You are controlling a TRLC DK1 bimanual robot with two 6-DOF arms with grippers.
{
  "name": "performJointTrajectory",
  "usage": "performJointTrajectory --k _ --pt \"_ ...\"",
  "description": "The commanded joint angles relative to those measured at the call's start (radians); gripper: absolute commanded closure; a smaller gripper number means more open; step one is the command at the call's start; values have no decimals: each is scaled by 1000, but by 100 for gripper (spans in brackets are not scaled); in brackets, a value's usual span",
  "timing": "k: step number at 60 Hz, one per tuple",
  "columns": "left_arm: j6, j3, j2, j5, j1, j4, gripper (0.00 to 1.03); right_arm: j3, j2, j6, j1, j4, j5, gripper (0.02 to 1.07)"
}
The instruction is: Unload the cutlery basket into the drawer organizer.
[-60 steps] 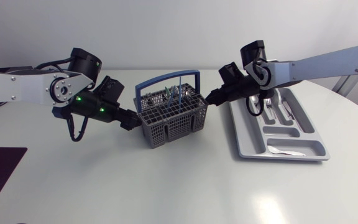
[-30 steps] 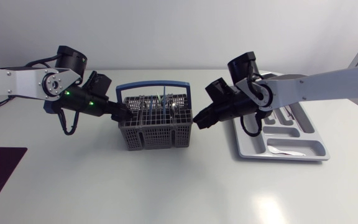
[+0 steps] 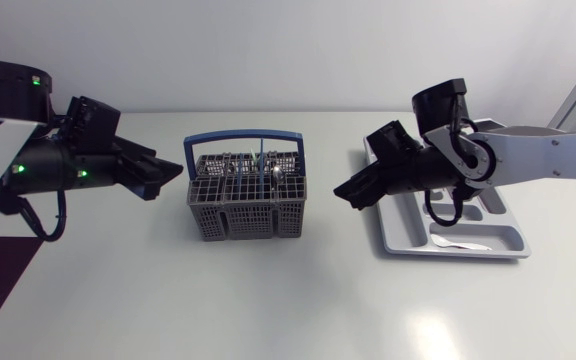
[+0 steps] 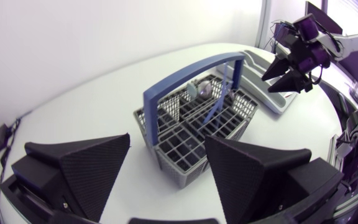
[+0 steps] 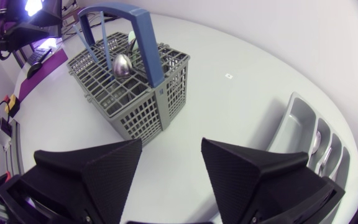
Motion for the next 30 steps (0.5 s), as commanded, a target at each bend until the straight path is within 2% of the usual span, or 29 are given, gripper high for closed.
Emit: performJointTrajectory --k 1,9,30 --pt "2 -91 -106 -47 -89 44 6 -40 -25 -16 -7 4 3 26" --pt "-27 -163 -145 -138 -209 147 7 -55 -44 -22 -7 3 5 26" --pt "-53 -172 11 -182 -311 328 8 -75 -56 -19 1 0 3 26"
